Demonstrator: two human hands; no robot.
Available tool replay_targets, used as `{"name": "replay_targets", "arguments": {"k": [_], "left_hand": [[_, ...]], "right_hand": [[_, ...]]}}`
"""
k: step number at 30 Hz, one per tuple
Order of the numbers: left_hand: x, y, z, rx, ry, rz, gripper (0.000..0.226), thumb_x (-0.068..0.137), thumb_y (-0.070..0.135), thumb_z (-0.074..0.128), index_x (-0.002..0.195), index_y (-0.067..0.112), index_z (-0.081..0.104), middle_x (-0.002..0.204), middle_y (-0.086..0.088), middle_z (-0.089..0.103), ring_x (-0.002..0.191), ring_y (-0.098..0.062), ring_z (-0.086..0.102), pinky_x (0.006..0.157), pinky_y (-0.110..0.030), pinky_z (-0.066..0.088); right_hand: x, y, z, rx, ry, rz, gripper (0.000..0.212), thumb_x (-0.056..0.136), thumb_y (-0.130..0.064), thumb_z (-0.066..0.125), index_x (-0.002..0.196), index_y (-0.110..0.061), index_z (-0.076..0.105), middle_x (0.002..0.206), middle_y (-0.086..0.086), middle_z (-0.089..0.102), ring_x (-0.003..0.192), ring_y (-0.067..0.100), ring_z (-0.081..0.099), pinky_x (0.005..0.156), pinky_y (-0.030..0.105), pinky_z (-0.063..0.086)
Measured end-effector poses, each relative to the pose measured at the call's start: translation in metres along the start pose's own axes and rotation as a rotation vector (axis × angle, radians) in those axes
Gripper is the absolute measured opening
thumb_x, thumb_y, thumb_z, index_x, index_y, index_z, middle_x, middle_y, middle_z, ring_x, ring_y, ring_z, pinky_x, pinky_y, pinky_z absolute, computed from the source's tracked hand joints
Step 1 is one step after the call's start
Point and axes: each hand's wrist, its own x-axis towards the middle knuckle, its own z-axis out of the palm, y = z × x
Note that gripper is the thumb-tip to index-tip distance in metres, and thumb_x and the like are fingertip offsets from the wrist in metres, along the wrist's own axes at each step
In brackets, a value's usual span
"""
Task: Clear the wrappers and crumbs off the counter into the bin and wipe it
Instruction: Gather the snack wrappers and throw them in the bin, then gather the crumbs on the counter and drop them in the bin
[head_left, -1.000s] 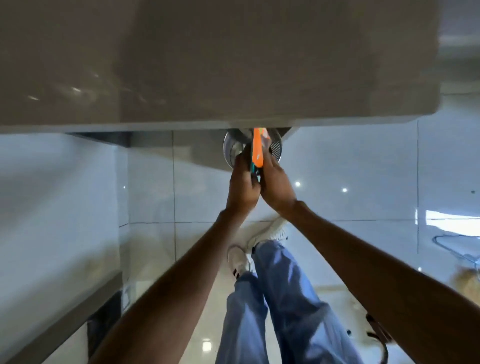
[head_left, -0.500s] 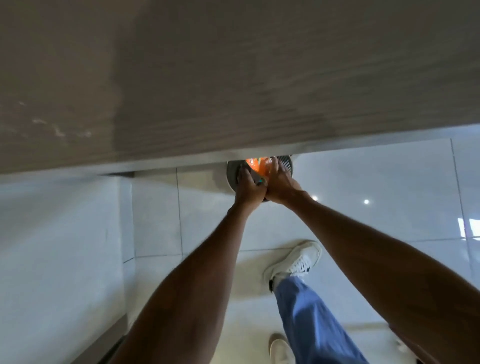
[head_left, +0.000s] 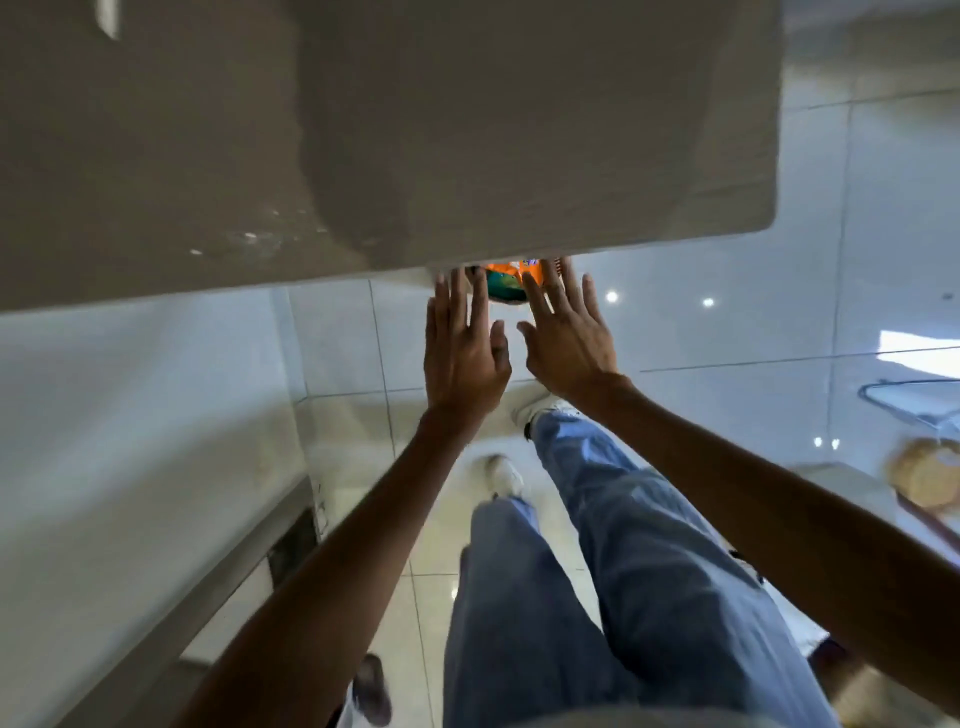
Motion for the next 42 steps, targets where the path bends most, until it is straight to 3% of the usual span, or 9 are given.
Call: {"name": "replay_targets", "arguments": {"k": [7,13,17,20,22,26,30,36,42], "left_hand": [[-0.063,-0.009,-0.156,0.002,0.185,-0.088,0.063,0.105,0.036,0.048,0.163,0.016,0.033,0.174,-0.012,0.026,0.163,-0.032,0.020,0.133,-0.045,0.015],[0.041,-0.087,-0.255,0.022,0.453,-0.132,0.062,0.106,0.029,0.050,0.161,0.005,0.035,0.170,-0.024,0.029,0.160,-0.045,0.022,0.130,-0.053,0.021],[0.141,-0.152,-0.312,-0.069,0.393,-0.201,0.056,0.108,0.017,0.045,0.159,-0.004,0.036,0.167,-0.029,0.032,0.158,-0.049,0.025,0.131,-0.052,0.024],[0.198,-0.177,-0.340,-0.046,0.366,-0.103,0.050,0.108,0.020,0.048,0.154,-0.001,0.047,0.154,-0.027,0.052,0.144,-0.045,0.049,0.122,-0.049,0.038],[0.225,-0.184,-0.350,0.008,0.299,-0.049,0.047,0.108,0.029,0.049,0.150,0.009,0.054,0.146,-0.017,0.060,0.132,-0.039,0.056,0.114,-0.044,0.041],[0.240,-0.185,-0.354,-0.036,0.230,-0.026,0.027,0.099,0.016,0.055,0.117,0.015,0.076,0.121,-0.010,0.070,0.116,-0.034,0.062,0.104,-0.039,0.040],[0.230,-0.185,-0.357,-0.067,0.274,-0.018,0.033,0.089,0.003,0.058,0.115,0.014,0.075,0.119,-0.012,0.068,0.114,-0.036,0.060,0.104,-0.042,0.045],[0.274,-0.219,-0.383,-0.105,0.443,-0.239,0.033,0.103,0.005,0.049,0.129,-0.006,0.066,0.152,-0.029,0.052,0.149,-0.044,0.044,0.124,-0.044,0.036],[0.307,-0.225,-0.404,-0.033,0.308,-0.314,0.032,0.098,0.005,0.051,0.120,0.003,0.074,0.127,-0.021,0.073,0.123,-0.038,0.065,0.106,-0.041,0.046]], "right_hand": [[-0.067,-0.087,-0.140,-0.007,0.152,-0.289,0.055,0.104,-0.028,0.047,0.155,-0.013,0.031,0.167,0.014,0.022,0.155,0.027,0.006,0.127,0.046,0.010],[0.057,-0.196,-0.205,0.194,0.412,-0.450,0.050,0.100,-0.015,0.052,0.149,-0.005,0.045,0.161,0.020,0.034,0.153,0.041,0.022,0.123,0.047,0.030],[0.174,-0.260,-0.231,0.059,0.143,-0.538,0.059,0.086,0.007,0.059,0.144,-0.003,0.054,0.156,0.025,0.039,0.148,0.046,0.033,0.119,0.048,0.038],[0.212,-0.277,-0.236,-0.035,0.139,-0.695,0.038,0.071,0.014,0.071,0.106,0.001,0.078,0.117,0.026,0.072,0.110,0.047,0.068,0.094,0.051,0.057],[0.225,-0.280,-0.244,-0.047,0.165,-0.755,0.030,0.067,0.015,0.072,0.091,-0.002,0.078,0.098,0.018,0.076,0.090,0.040,0.072,0.082,0.045,0.061],[0.241,-0.277,-0.249,0.007,0.225,-0.552,0.022,0.078,0.008,0.064,0.096,-0.002,0.072,0.100,0.019,0.071,0.093,0.041,0.065,0.083,0.041,0.054],[0.264,-0.284,-0.261,0.164,0.369,-0.199,0.025,0.089,-0.006,0.059,0.111,-0.009,0.072,0.111,0.016,0.065,0.105,0.035,0.060,0.084,0.041,0.054],[0.280,-0.307,-0.252,0.028,0.294,-0.235,0.020,0.094,-0.008,0.056,0.103,-0.002,0.072,0.109,0.018,0.068,0.104,0.038,0.061,0.082,0.039,0.052],[0.266,-0.298,-0.252,0.061,0.249,-0.122,0.028,0.075,-0.006,0.067,0.103,-0.006,0.072,0.111,0.020,0.067,0.105,0.038,0.061,0.082,0.036,0.053]]}}
